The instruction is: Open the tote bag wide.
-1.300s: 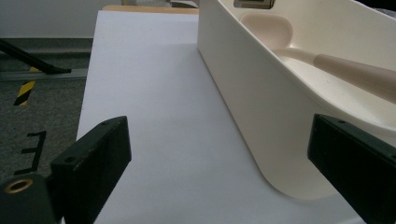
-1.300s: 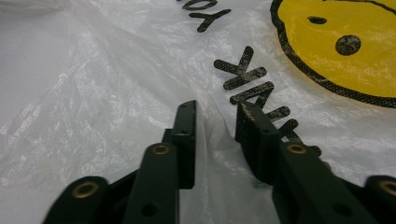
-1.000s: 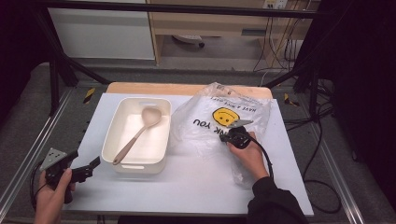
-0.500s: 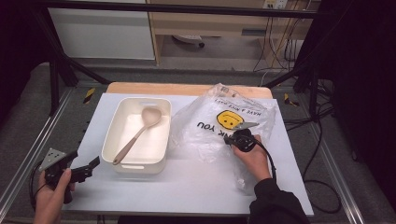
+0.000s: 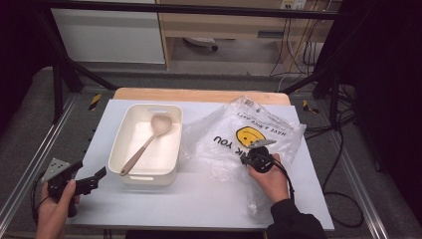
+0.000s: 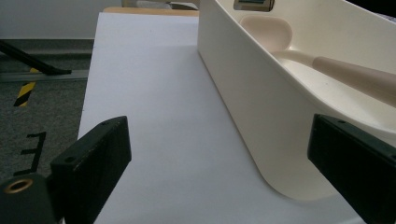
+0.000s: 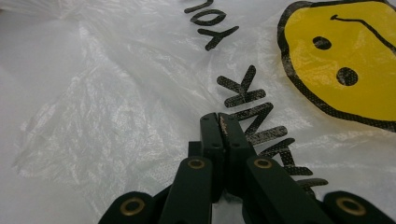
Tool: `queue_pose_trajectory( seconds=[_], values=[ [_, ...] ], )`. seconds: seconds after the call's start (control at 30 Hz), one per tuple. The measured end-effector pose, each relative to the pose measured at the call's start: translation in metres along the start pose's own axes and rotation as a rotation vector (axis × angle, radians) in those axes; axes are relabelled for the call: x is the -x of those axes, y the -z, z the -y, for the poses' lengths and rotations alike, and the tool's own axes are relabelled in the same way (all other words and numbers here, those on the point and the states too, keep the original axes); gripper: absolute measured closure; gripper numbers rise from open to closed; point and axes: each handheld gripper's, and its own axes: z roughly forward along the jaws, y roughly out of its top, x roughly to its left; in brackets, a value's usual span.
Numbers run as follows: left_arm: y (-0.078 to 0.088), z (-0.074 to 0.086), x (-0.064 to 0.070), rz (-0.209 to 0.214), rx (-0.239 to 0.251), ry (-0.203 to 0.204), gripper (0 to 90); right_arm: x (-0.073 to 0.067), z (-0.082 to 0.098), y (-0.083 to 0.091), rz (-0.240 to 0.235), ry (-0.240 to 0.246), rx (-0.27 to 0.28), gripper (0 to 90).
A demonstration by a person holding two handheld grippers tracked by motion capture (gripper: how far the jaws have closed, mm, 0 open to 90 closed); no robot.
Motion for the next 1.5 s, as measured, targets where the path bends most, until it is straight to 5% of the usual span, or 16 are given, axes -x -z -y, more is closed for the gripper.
queue_pose_trajectory(
  seconds=[0.3, 0.53, 0.8, 1.0, 1.17, 1.4, 1.5],
  values=[
    [0.0, 0.0, 0.0, -0.002, -0.001, -0.003, 5.9, -0.024, 0.013, 0.01, -0.043, 0.008, -0.013, 90.0],
    [0.0, 0.0, 0.0, -0.003, 0.002, -0.005, 5.9, -0.028, 0.011, 0.014, -0.058, 0.003, 0.011, 90.0],
    [0.005, -0.006, 0.005, -0.011, 0.033, -0.016, 6.1, -0.027, -0.001, 0.028, -0.027, -0.016, 0.11, 90.0],
    [0.016, -0.026, 0.015, -0.006, 0.103, -0.012, 6.0, -0.026, -0.015, 0.041, 0.014, -0.027, 0.195, 90.0],
    [0.021, -0.048, 0.035, 0.031, 0.118, -0.032, 5.6, -0.026, -0.03, 0.047, 0.023, -0.025, 0.232, 90.0],
    [0.013, -0.072, 0.079, 0.107, 0.11, -0.113, 4.5, -0.029, -0.045, 0.053, 0.02, -0.026, 0.26, 90.0],
    [0.007, -0.079, 0.1, 0.147, 0.101, -0.118, 5.9, -0.029, -0.048, 0.053, 0.016, -0.04, 0.273, 90.0]
  ],
)
